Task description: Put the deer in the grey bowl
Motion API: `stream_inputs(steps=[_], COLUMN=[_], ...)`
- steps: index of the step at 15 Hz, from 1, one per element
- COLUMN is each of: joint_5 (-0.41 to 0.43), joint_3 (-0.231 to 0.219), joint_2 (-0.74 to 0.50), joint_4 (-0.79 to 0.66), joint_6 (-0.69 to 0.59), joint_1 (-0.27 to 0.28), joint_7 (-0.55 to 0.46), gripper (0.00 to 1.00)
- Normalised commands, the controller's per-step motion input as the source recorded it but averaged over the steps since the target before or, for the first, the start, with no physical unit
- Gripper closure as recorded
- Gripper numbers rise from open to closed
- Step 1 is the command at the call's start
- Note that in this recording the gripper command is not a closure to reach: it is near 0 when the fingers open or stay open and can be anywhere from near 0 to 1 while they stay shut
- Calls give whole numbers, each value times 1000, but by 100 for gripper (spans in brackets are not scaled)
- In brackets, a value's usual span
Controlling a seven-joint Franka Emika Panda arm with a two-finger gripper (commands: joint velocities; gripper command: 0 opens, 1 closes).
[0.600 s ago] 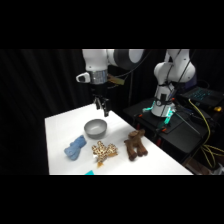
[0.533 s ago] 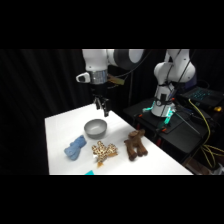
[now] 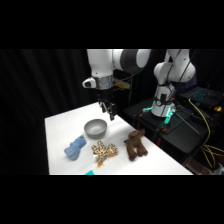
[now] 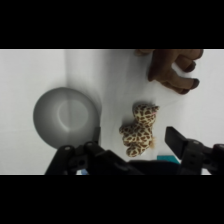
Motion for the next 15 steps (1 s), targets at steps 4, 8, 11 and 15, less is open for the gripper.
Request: stream_inputs(steps=[4, 8, 11, 15], joint_5=[230, 154, 171, 231], joint_3=[81, 64, 58, 74], joint_2=[-270, -2, 156, 195], joint_4=[-471, -337, -187, -99], joint_6=[335, 554, 523, 378], joint_1=[83, 69, 56, 38], joint_7=[157, 72, -42, -161], gripper=[0, 0, 0, 0])
